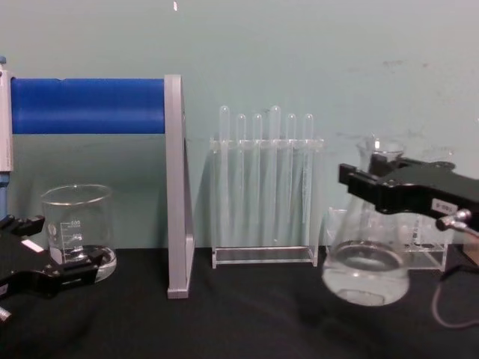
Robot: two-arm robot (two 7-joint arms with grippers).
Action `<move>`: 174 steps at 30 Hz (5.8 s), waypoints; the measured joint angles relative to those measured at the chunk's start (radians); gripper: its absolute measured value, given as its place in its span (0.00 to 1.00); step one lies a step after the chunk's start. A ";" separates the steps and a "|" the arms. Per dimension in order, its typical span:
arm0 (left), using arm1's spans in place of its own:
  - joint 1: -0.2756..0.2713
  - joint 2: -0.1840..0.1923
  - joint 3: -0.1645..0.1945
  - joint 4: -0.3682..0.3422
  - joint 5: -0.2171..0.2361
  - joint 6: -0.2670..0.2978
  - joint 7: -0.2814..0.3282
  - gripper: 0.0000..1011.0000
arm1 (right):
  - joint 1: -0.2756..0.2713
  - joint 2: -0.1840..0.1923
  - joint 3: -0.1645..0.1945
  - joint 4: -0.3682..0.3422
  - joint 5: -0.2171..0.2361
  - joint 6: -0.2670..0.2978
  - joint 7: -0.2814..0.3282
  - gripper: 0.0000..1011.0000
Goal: Grasp the erlenmeyer flask with one hand, shake it three times, then place it back.
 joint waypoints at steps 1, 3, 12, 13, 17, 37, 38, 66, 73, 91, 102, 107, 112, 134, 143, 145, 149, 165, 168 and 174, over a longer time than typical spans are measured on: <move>0.000 0.000 0.000 0.000 0.000 0.000 0.000 0.99 | 0.000 0.000 0.000 0.000 0.000 0.000 0.000 0.44; 0.000 0.000 0.000 0.000 0.000 0.000 0.000 0.99 | -0.004 -0.001 -0.010 -0.008 0.005 0.001 0.009 0.44; 0.000 0.000 0.000 0.000 0.000 0.000 0.000 0.99 | -0.011 -0.002 -0.043 -0.026 0.019 0.005 0.032 0.44; 0.000 0.000 0.000 0.000 0.000 0.000 0.000 0.99 | -0.011 -0.002 -0.046 -0.027 0.021 0.006 0.034 0.44; 0.000 0.000 0.000 0.000 0.000 0.000 0.000 0.99 | -0.011 0.000 -0.053 -0.027 0.024 0.007 0.035 0.44; 0.000 0.000 0.000 0.000 0.000 0.000 0.000 0.99 | -0.011 -0.005 -0.082 0.017 0.015 0.002 0.027 0.44; 0.000 0.000 0.000 0.000 0.000 0.000 0.000 0.99 | -0.011 -0.006 -0.084 0.020 0.015 0.001 0.027 0.44; 0.000 0.000 0.000 0.000 0.000 0.000 0.000 0.99 | -0.018 -0.023 -0.104 0.073 0.008 0.002 0.036 0.44; 0.000 0.000 0.000 0.000 0.000 0.000 0.000 0.99 | -0.022 -0.023 -0.105 0.073 0.009 0.007 0.036 0.44; 0.000 0.000 0.000 0.000 0.000 0.000 0.000 0.99 | -0.025 -0.020 -0.109 0.072 0.004 0.010 0.035 0.44; 0.000 0.000 0.000 0.000 0.000 0.000 0.000 0.99 | -0.025 -0.020 -0.108 0.071 0.004 0.010 0.035 0.44; 0.000 0.000 0.000 0.000 0.000 0.000 0.000 0.99 | -0.025 -0.020 -0.108 0.071 0.004 0.010 0.035 0.45; 0.000 0.000 0.000 0.000 0.000 0.000 0.000 0.99 | -0.025 -0.020 -0.107 0.071 0.004 0.010 0.035 0.55; 0.000 0.000 0.000 0.000 0.000 0.000 0.000 0.99 | -0.025 -0.020 -0.107 0.071 0.004 0.010 0.035 0.99; 0.000 0.000 0.000 0.000 0.000 0.000 0.000 0.99 | -0.046 0.009 -0.100 0.049 0.023 0.016 0.059 0.99; 0.000 0.000 0.000 0.000 0.000 0.000 0.000 0.99 | -0.056 0.019 -0.096 0.037 0.028 0.019 0.063 0.99; 0.000 0.000 0.000 0.000 0.000 0.000 0.000 0.99 | -0.096 0.055 -0.079 -0.010 0.052 0.028 0.076 0.99; 0.000 0.000 0.000 0.000 0.000 0.000 0.000 0.99 | -0.257 0.193 0.018 -0.159 0.126 0.027 0.064 0.99; 0.000 0.000 0.000 0.000 0.000 0.000 0.000 0.99 | -0.261 0.193 0.037 -0.158 0.125 0.023 0.039 0.99; 0.000 0.000 0.000 0.000 0.000 0.000 0.000 0.99 | -0.235 0.147 0.078 -0.116 0.092 0.017 -0.050 0.99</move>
